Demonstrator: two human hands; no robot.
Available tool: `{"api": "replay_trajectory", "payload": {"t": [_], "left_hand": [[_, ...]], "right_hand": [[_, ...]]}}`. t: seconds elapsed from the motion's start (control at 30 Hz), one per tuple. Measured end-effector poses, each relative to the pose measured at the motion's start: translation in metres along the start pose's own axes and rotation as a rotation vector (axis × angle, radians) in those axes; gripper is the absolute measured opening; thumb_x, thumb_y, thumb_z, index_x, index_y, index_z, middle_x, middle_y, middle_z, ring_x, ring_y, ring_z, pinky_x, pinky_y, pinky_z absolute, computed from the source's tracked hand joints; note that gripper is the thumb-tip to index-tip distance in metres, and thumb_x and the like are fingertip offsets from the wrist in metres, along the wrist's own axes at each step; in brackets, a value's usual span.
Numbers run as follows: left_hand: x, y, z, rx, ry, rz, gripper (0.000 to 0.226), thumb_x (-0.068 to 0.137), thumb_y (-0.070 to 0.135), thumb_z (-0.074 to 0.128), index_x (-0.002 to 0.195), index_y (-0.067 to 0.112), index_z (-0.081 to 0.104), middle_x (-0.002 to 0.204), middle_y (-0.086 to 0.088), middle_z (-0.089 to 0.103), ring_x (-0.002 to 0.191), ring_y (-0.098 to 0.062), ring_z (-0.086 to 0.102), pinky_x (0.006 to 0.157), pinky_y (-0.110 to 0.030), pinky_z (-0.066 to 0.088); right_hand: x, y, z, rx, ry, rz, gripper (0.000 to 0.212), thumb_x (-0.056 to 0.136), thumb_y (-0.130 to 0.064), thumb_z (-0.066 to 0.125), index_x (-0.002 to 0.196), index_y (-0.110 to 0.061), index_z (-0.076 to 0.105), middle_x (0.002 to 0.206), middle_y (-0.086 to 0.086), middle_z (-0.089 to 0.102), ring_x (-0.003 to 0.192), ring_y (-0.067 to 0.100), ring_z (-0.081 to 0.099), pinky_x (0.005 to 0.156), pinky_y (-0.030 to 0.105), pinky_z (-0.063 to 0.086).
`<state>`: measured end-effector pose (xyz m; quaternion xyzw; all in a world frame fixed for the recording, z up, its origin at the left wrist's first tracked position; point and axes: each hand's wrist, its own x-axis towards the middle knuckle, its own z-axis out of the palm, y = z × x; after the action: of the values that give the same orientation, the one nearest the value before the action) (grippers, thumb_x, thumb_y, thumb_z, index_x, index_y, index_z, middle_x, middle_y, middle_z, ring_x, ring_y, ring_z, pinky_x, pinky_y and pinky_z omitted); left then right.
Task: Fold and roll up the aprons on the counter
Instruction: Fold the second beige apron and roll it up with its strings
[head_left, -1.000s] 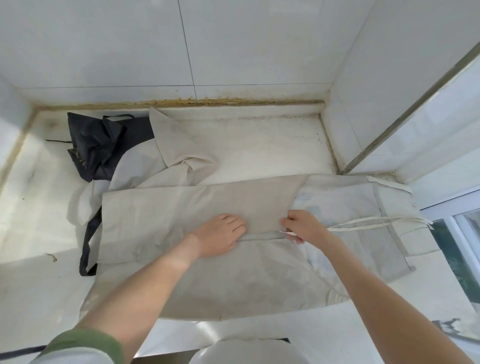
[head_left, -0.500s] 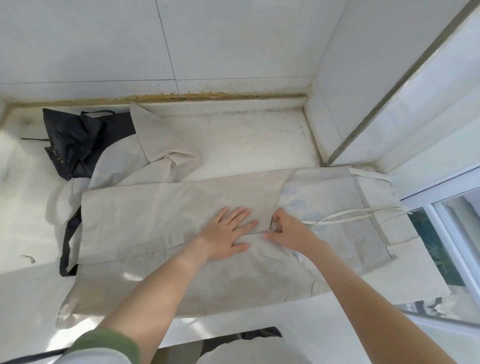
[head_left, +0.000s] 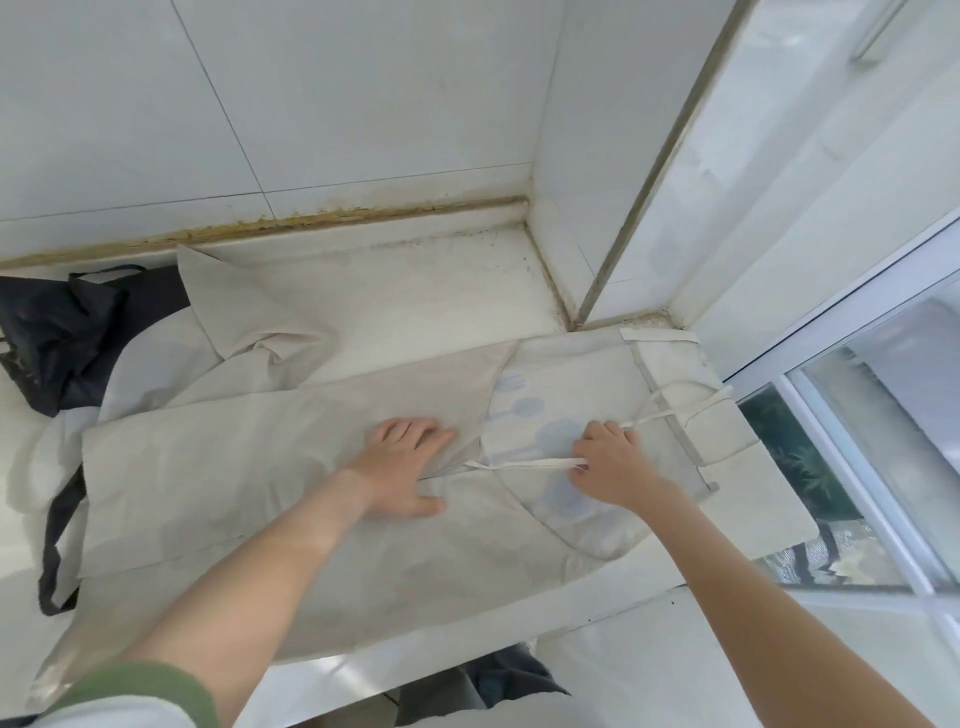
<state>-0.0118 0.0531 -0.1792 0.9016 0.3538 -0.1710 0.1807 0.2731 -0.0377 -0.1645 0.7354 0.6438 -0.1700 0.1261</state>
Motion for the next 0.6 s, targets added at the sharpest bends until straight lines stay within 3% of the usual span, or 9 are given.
{"api": "replay_trajectory", "payload": {"t": [0.17,0.27,0.37,0.43,0.5,0.6], "left_hand": [[-0.006,0.011,0.002,0.036,-0.069,0.064,0.094,0.077,0.067,0.059,0.151,0.037,0.009,0.158,-0.003,0.006,0.146,-0.020,0.003,0.116,-0.037,-0.002],[-0.007,0.012,-0.004,0.028,-0.078,0.047,0.095,0.075,0.068,0.061,0.151,0.037,0.013,0.156,-0.002,0.012,0.144,-0.020,0.010,0.114,-0.035,0.005],[-0.002,0.018,-0.017,0.011,-0.035,0.007,0.085,0.083,0.064,0.056,0.151,0.031,0.016,0.151,-0.004,0.026,0.138,-0.023,0.026,0.111,-0.035,0.021],[0.005,0.023,-0.034,-0.162,-0.001,-0.069,0.080,0.086,0.055,0.058,0.149,0.028,0.016,0.145,-0.003,0.037,0.128,-0.024,0.043,0.104,-0.035,0.036],[0.018,0.030,-0.051,-0.494,0.025,-0.179,0.075,0.085,0.053,0.061,0.144,0.026,0.024,0.133,0.000,0.048,0.112,-0.022,0.055,0.096,-0.036,0.044],[0.043,0.037,-0.070,-0.919,0.064,-0.304,0.057,0.086,0.052,0.059,0.132,0.023,0.043,0.117,0.007,0.055,0.108,-0.015,0.054,0.094,-0.032,0.044]], "right_hand": [[0.014,-0.006,-0.040,-0.218,0.057,0.050,0.028,0.092,-0.021,0.044,0.116,-0.011,0.056,0.124,0.007,0.045,0.119,0.026,0.040,0.093,0.034,0.031],[0.030,-0.025,-0.070,-0.049,0.073,0.127,0.028,0.098,-0.019,0.036,0.118,-0.008,0.054,0.121,0.010,0.057,0.114,0.028,0.054,0.087,0.033,0.042],[0.055,-0.050,-0.095,0.209,0.088,0.108,0.023,0.093,-0.010,0.039,0.109,-0.004,0.055,0.113,0.015,0.060,0.105,0.032,0.057,0.079,0.032,0.043],[0.070,-0.069,-0.109,0.377,0.134,0.018,0.022,0.089,-0.004,0.040,0.104,-0.006,0.056,0.106,0.015,0.061,0.093,0.031,0.057,0.070,0.029,0.040],[0.080,-0.087,-0.119,0.447,0.118,-0.132,0.026,0.089,-0.002,0.041,0.110,-0.009,0.055,0.107,0.011,0.059,0.087,0.026,0.051,0.069,0.026,0.037],[0.092,-0.110,-0.126,0.341,0.029,-0.378,0.049,0.089,0.004,0.041,0.133,-0.016,0.047,0.139,0.004,0.045,0.126,0.021,0.041,0.095,0.026,0.031]]}}
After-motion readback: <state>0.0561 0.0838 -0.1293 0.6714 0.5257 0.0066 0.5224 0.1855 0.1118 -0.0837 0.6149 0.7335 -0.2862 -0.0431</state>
